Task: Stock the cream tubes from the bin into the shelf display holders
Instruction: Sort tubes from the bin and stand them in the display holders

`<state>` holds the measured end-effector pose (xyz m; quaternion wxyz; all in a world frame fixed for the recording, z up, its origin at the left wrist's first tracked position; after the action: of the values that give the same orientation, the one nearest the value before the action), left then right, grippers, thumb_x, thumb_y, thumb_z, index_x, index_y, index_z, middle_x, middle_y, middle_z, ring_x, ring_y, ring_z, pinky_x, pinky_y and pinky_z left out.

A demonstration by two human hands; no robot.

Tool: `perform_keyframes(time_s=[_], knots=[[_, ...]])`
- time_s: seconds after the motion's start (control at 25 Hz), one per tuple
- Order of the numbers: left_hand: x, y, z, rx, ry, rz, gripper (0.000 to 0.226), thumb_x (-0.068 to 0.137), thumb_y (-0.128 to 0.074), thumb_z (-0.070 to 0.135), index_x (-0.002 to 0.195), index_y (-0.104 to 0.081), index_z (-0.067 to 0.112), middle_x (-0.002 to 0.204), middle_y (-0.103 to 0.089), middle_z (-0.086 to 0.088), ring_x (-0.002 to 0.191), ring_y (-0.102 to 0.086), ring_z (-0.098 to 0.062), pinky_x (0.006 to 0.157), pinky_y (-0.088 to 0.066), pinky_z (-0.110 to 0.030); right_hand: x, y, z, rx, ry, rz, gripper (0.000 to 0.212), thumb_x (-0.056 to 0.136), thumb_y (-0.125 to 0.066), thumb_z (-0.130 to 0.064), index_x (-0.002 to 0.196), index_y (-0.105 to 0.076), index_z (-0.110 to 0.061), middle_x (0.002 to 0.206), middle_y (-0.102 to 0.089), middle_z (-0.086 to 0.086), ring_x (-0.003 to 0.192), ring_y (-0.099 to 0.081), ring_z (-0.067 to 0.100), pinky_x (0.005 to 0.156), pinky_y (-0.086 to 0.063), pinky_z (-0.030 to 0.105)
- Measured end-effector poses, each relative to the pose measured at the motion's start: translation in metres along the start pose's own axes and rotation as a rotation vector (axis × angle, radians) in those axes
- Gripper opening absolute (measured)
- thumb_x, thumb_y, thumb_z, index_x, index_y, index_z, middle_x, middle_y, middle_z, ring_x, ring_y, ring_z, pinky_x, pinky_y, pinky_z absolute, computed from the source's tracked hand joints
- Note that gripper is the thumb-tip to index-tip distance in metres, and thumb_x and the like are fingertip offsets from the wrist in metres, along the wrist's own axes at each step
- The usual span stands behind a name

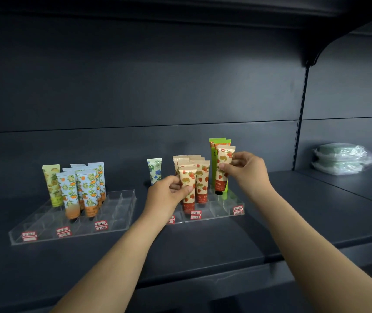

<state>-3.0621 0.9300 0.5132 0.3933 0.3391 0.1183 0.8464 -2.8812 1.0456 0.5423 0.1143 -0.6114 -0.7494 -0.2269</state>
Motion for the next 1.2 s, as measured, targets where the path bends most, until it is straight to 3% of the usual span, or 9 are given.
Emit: perform_keyframes(time_s=[0.2, 0.4, 0.6, 0.8, 1.0, 1.2], knots=[[-0.001, -0.001, 0.003, 0.039, -0.019, -0.009, 0.024, 0.082, -0.068, 0.024, 0.104, -0.062, 0.013, 0.089, -0.06, 0.009, 0.072, -0.052, 0.005, 0.054, -0.041, -0.003, 0.004, -0.016, 0.009, -0.146, 0.007, -0.028, 0.042, 0.079, -0.073, -0.019, 0.116, -0.058, -0.007, 0.097, -0.06, 0.001, 0.089, -0.059, 0.015, 0.075, -0.05, 0.025], [-0.001, -0.001, 0.004, 0.049, -0.024, -0.006, 0.023, 0.082, -0.068, 0.023, 0.103, -0.063, 0.014, 0.087, -0.059, 0.01, 0.071, -0.052, 0.004, 0.055, -0.04, 0.001, 0.002, -0.026, 0.029, -0.162, -0.04, -0.075, 0.042, 0.08, -0.072, -0.018, 0.117, -0.057, -0.005, 0.105, -0.063, 0.007, 0.093, -0.061, 0.018, 0.084, -0.054, 0.033], [-0.002, -0.006, 0.003, 0.088, -0.002, -0.063, 0.026, 0.082, -0.069, 0.025, 0.105, -0.062, 0.015, 0.091, -0.059, 0.01, 0.077, -0.054, -0.001, 0.056, -0.04, -0.004, 0.002, -0.028, 0.032, -0.182, -0.024, -0.096, 0.044, 0.08, -0.072, -0.022, 0.118, -0.057, -0.006, 0.104, -0.063, 0.004, 0.091, -0.06, 0.015, 0.077, -0.051, 0.025], [-0.002, -0.01, -0.001, 0.124, 0.014, -0.101, 0.027, 0.08, -0.07, 0.023, 0.103, -0.061, 0.013, 0.091, -0.06, 0.008, 0.078, -0.055, -0.004, 0.061, -0.04, -0.007, 0.0, -0.027, 0.035, -0.149, -0.028, -0.093, 0.043, 0.08, -0.072, -0.023, 0.117, -0.058, -0.005, 0.105, -0.064, 0.006, 0.095, -0.062, 0.018, 0.081, -0.053, 0.028], [-0.001, -0.012, -0.003, 0.132, 0.013, -0.123, 0.026, 0.08, -0.071, 0.023, 0.102, -0.062, 0.013, 0.087, -0.06, 0.009, 0.073, -0.053, 0.001, 0.062, -0.041, -0.008, -0.002, -0.027, 0.036, -0.182, -0.042, -0.103, 0.041, 0.08, -0.072, -0.024, 0.115, -0.058, -0.008, 0.1, -0.062, 0.001, 0.089, -0.059, 0.013, 0.066, -0.046, 0.016], [0.004, -0.005, -0.004, 0.132, 0.039, -0.141, 0.036, 0.077, -0.073, 0.029, 0.106, -0.06, 0.013, 0.095, -0.062, 0.005, 0.08, -0.055, -0.004, 0.068, -0.043, -0.015, -0.007, -0.021, 0.034, -0.214, -0.047, -0.116, 0.042, 0.081, -0.071, -0.027, 0.116, -0.057, -0.007, 0.097, -0.06, -0.001, 0.088, -0.058, 0.012, 0.069, -0.047, 0.018]])
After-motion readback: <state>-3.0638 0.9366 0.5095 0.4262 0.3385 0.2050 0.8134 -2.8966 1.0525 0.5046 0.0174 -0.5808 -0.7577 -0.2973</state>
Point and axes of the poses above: each hand's wrist, its own x-axis towards the middle knuckle, its own y-axis out of the back of the hand, z = x × y, the point moved 10 cm from there along x, towards the middle knuckle
